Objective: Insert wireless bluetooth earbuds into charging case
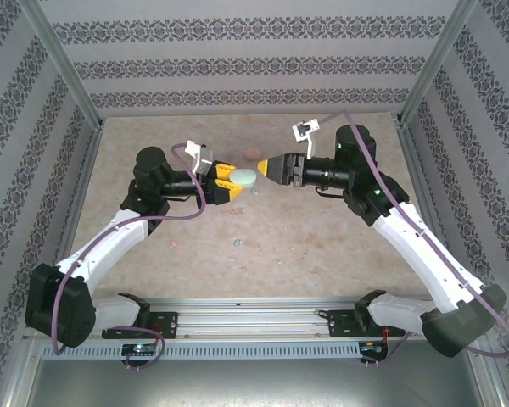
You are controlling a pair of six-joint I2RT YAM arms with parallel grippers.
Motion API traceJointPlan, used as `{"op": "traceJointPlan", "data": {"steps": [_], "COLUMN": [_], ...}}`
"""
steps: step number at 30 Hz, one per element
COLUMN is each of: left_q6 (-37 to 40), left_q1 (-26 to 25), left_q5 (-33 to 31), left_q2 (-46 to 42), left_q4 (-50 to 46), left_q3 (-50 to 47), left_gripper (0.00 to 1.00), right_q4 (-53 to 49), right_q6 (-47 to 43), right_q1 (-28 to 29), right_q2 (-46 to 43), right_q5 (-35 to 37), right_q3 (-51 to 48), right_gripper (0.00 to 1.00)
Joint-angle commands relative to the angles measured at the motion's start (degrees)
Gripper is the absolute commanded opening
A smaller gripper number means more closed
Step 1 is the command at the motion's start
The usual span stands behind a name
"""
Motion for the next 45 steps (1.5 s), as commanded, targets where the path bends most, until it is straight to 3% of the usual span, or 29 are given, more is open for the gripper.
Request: {"op": "traceJointPlan", "data": {"steps": [1,9,20,22,27,30,45], "left_q6": [-0.9,1.3,-2.3,-2.6,-2.6,-2.4,-4.9], "left_q1": [-0.5,-0.5,-0.4,-0.5,-0.5,-0.4,-0.6], "left_q5": [4.4,5.4,7.9,8.1,8.5,8.6,9.2], "left_q2": [-2.4,-4.5,-4.4,-4.3,-4.4,-4.5,-5.4], "left_q4": [-5.1,-10.6,-10.6,-10.5,-10.5,-10.5,-7.0], "left_q3": [2.1,2.5,3.6,3.6,3.6,3.2,1.9], "left_gripper": [0.18,0.18,0.18,0.18,0.18,0.18,0.19], "right_q4": [-13.1,-23.9,-24.8,-23.9,-20.1,-17.5,-6.5], "right_q6": [-19.1,-32.3,-35.4,-34.9,-32.1,-30.1,-18.6], "right_q1": [2.1,7.8,9.8,9.9,10.0,9.9,8.3], "right_q2": [-0.2,4.5,9.4,9.4,8.4,7.7,8.2], "right_q5": [3.4,4.6,3.3,3.6,3.1,2.3,-3.9], "right_q3": [4.7,11.7,14.5,14.1,11.8,10.2,7.4], "right_gripper": [0.62,0.72,0.65,0.63,0.47,0.42,0.46]}}
